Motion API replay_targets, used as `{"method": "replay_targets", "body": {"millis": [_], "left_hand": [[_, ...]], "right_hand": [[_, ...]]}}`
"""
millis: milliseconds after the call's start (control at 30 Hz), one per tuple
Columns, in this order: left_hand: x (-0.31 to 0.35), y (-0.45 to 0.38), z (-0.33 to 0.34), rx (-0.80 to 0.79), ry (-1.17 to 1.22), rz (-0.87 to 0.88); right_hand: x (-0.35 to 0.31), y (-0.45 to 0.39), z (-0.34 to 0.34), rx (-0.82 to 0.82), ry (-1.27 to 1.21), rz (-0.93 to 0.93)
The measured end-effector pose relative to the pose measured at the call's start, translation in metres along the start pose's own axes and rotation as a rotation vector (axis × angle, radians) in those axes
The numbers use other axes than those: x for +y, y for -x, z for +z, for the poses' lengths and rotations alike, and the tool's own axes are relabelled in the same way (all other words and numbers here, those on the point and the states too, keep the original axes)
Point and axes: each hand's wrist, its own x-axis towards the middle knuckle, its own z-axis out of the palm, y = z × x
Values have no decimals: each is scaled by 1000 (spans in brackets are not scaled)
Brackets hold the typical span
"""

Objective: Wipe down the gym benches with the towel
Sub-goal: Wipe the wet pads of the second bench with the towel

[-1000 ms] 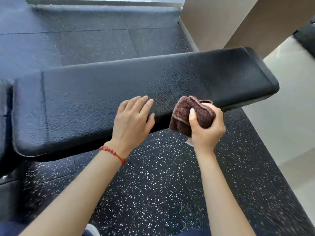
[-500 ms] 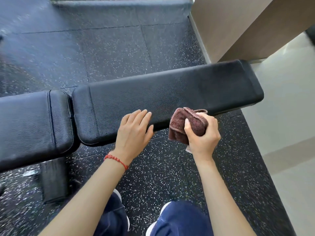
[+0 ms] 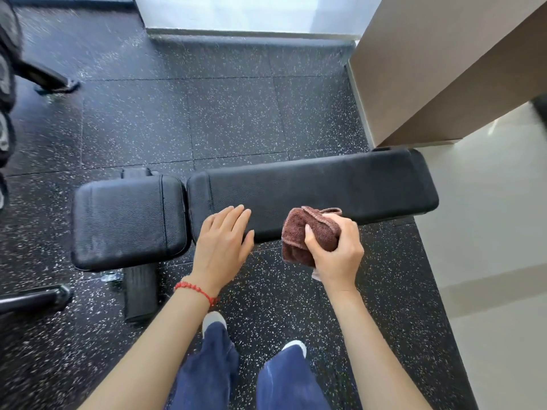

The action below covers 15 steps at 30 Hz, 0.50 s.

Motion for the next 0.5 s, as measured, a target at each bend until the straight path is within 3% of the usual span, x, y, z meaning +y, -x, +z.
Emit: {"method": "replay_targets", "body": {"millis": [500], "left_hand": [[-46,10,-127,90,-14,-156]], "right_hand": [[-118,-33,16,-4,-115,-124]]}}
